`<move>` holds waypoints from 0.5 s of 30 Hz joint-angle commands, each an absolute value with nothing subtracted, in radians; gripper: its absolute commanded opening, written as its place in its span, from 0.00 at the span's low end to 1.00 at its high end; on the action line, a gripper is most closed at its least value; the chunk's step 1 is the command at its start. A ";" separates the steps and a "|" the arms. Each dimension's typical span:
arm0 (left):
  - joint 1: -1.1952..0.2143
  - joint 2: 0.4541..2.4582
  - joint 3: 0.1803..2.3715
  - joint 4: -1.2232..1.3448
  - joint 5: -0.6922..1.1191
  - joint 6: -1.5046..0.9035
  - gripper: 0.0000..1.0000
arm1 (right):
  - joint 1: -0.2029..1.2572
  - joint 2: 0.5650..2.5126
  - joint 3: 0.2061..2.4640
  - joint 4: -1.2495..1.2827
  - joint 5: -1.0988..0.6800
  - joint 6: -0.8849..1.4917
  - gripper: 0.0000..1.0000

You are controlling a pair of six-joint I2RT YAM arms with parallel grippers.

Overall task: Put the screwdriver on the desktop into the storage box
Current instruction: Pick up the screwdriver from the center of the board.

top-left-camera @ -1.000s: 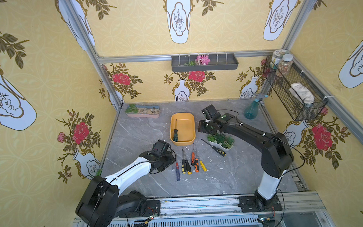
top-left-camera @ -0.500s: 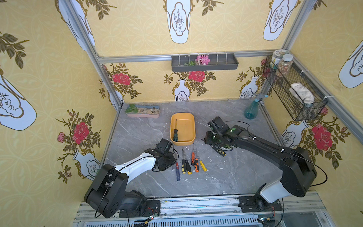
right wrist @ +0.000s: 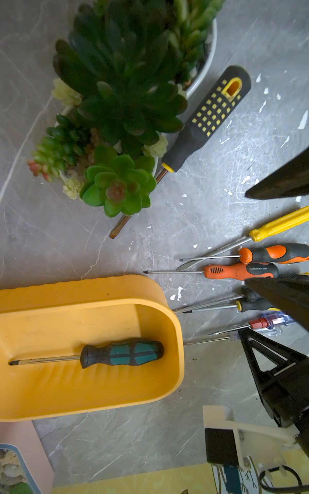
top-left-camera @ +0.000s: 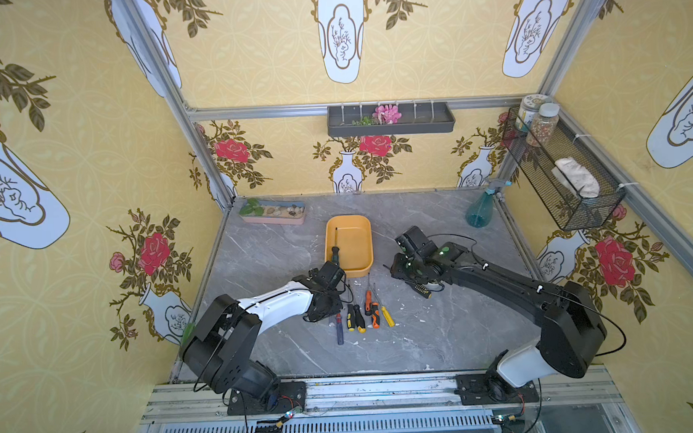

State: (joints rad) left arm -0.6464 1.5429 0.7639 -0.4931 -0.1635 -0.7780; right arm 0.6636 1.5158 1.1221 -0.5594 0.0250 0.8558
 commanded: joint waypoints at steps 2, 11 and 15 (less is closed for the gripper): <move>-0.653 1.593 0.761 -0.575 -0.224 -0.754 0.31 | 0.666 1.513 1.124 -0.561 0.037 0.856 0.48; -0.653 1.649 0.772 -0.594 -0.230 -0.730 0.26 | 0.667 1.507 1.118 -0.557 0.038 0.859 0.47; -0.653 1.657 0.778 -0.607 -0.234 -0.696 0.23 | 0.667 1.509 1.123 -0.555 0.038 0.856 0.47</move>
